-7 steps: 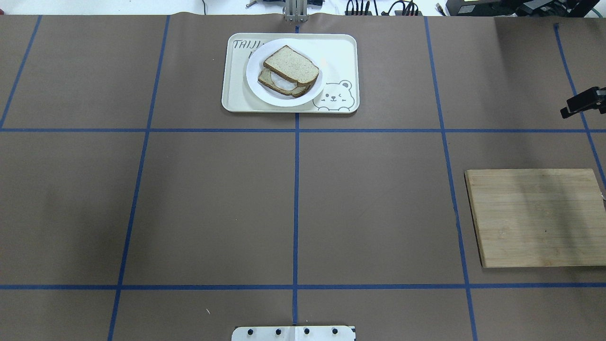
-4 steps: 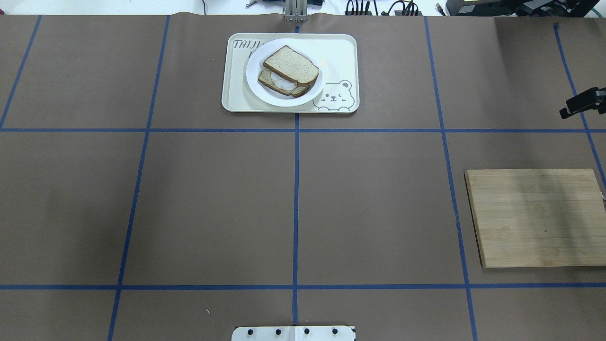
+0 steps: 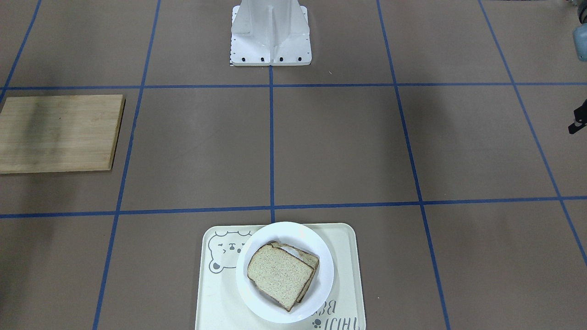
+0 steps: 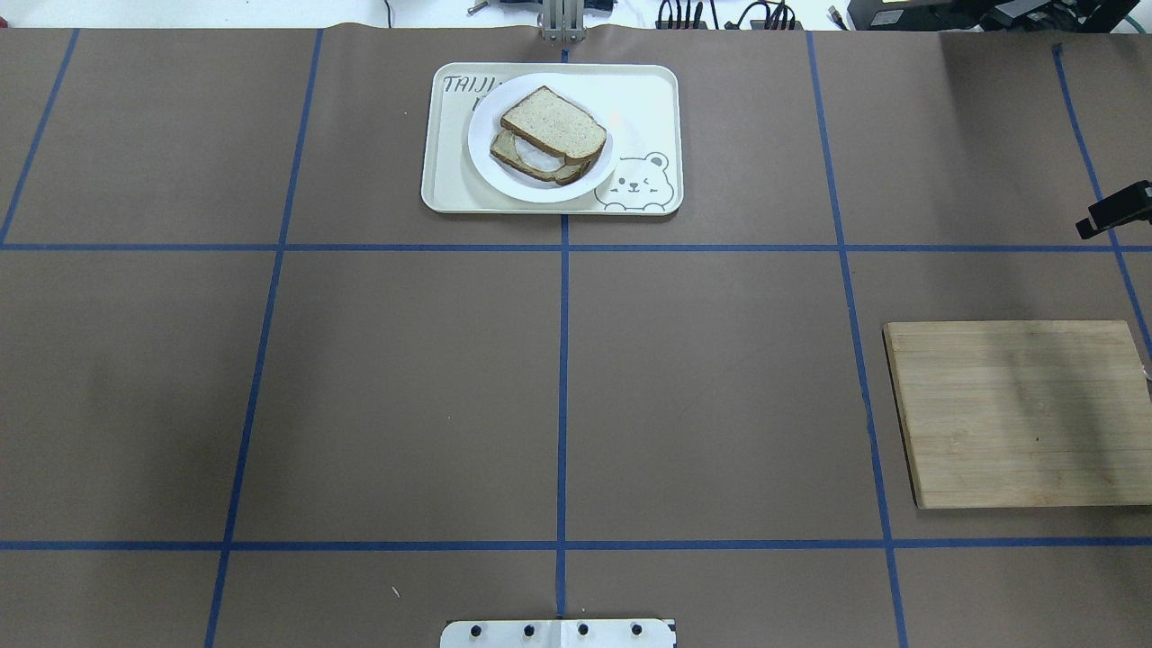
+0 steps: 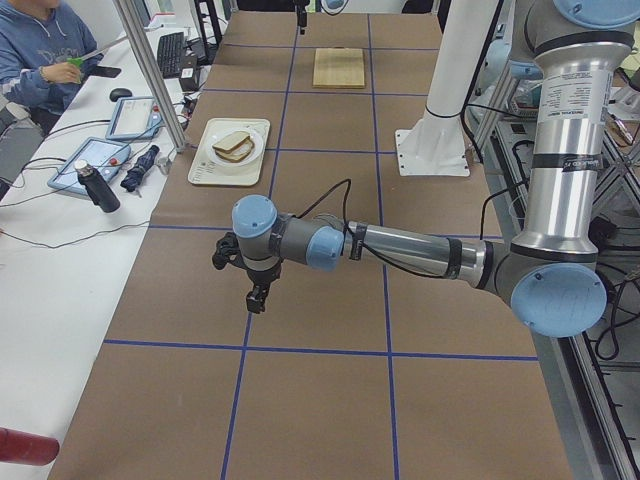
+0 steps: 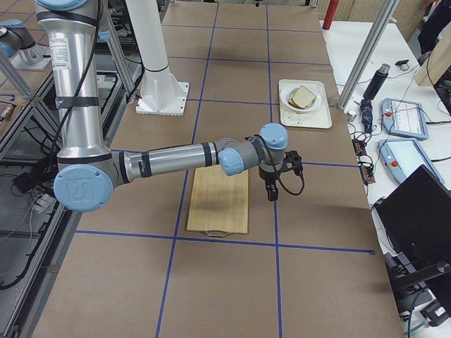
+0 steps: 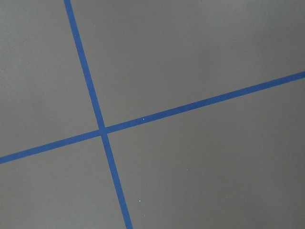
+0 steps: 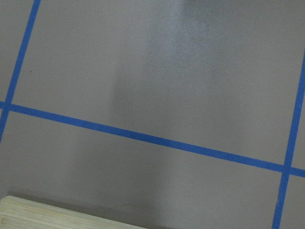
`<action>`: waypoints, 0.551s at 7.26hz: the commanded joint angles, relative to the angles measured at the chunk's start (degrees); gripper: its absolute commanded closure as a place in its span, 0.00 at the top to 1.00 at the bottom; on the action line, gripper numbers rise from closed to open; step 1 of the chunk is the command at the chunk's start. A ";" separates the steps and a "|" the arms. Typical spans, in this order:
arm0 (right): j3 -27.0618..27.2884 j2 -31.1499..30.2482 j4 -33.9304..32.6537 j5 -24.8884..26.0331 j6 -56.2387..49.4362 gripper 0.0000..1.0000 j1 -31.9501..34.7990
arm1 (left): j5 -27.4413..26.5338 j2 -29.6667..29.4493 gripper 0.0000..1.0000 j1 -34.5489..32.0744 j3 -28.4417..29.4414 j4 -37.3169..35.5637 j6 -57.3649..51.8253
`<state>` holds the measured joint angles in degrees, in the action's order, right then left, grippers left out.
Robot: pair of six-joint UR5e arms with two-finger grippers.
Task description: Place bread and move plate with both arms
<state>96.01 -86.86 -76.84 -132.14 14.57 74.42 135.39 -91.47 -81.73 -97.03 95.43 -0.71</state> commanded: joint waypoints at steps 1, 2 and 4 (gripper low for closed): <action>-0.12 0.20 0.37 -0.04 2.20 1.00 0.20 | 0.40 0.41 0.99 0.00 -0.87 0.02 -0.08; 0.32 0.46 0.37 0.22 2.74 1.00 0.20 | 0.40 0.41 0.99 0.00 -1.22 0.02 0.00; 0.58 0.29 -0.59 -0.30 2.48 1.00 0.64 | 0.48 0.41 0.99 0.00 -1.05 -0.94 0.00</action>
<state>96.40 -86.45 -76.99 -132.05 17.06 74.76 135.80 -91.08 -81.74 -98.15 95.05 -0.71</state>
